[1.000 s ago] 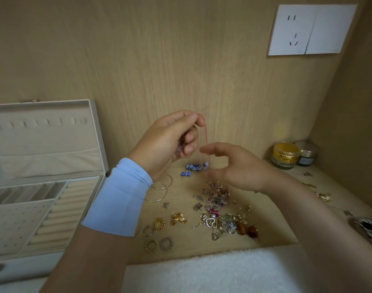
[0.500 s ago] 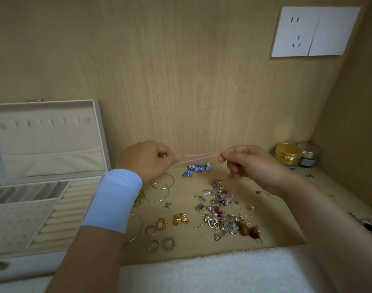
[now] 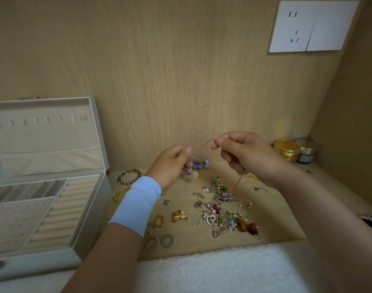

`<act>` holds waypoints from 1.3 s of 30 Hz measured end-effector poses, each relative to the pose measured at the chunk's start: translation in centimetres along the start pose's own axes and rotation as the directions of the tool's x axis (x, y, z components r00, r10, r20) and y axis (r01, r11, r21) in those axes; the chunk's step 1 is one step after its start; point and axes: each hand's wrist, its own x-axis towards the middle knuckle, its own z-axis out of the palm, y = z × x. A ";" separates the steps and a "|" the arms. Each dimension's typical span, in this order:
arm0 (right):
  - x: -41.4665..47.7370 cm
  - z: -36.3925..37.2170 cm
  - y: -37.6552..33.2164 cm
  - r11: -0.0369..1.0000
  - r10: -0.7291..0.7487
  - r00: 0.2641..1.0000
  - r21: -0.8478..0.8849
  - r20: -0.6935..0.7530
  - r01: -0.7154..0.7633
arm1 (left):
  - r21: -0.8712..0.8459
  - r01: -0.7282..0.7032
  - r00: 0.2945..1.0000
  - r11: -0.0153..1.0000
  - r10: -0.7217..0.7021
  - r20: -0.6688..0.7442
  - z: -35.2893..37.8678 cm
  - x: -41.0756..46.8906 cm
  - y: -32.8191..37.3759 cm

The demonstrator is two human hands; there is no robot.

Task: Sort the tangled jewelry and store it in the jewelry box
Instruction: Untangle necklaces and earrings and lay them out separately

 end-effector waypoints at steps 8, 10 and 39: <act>-0.3 0.7 -0.1 1.000 -0.009 1.000 -0.023 0.025 0.009 | 0.319 0.054 0.995 0.946 -0.077 0.059 -1.3 0.2 -0.7; -0.2 0.9 0.0 1.000 0.000 0.999 -0.014 0.035 0.000 | 0.506 0.060 0.996 0.860 -0.083 0.022 -2.7 -0.4 0.7; -0.2 1.3 0.5 0.998 0.015 0.994 -0.061 0.110 -0.008 | 0.296 -0.171 0.984 0.940 0.149 0.096 0.4 -2.5 6.7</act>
